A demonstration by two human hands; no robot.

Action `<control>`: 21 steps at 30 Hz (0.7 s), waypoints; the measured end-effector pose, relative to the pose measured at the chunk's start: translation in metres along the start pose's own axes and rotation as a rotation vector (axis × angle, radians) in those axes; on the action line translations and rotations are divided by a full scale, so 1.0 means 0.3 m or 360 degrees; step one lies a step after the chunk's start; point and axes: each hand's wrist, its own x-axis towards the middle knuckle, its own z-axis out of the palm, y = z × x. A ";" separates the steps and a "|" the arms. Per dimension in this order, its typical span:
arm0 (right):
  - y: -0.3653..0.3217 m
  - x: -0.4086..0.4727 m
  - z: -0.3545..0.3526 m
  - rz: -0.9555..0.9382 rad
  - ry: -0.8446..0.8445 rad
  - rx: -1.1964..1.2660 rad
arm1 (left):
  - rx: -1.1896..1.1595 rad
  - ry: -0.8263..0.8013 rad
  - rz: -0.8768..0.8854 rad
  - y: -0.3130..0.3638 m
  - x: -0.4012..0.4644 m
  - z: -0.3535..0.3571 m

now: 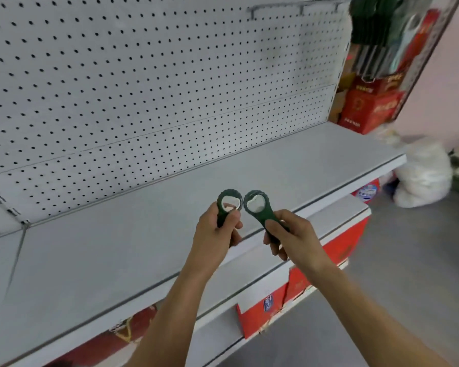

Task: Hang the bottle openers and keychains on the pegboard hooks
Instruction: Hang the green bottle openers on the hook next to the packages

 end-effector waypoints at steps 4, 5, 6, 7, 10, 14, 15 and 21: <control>0.019 0.000 -0.185 -0.0012 0.0124 0.0022 | -0.0015 -0.0081 0.0047 0.079 0.031 0.176; 0.022 0.008 -0.223 -0.0022 0.0147 0.0031 | -0.0011 -0.0093 0.0061 0.095 0.046 0.210; 0.023 0.019 -0.260 -0.0030 0.0168 0.0045 | -0.0008 -0.0107 0.0078 0.109 0.063 0.243; 0.024 0.033 -0.295 -0.0037 0.0188 0.0058 | -0.0005 -0.0122 0.0095 0.121 0.082 0.276; 0.029 0.085 -0.395 -0.0046 0.0237 0.0076 | 0.0002 -0.0134 0.0111 0.148 0.146 0.370; 0.031 0.189 -0.534 -0.0107 0.0277 0.0088 | -0.0015 -0.0117 0.0162 0.183 0.260 0.499; 0.032 0.220 -0.571 -0.0126 0.0283 0.0086 | -0.0031 -0.0116 0.0176 0.192 0.293 0.534; -0.005 0.446 -0.791 -0.0167 0.0258 0.0042 | -0.0100 -0.0061 0.0191 0.279 0.505 0.740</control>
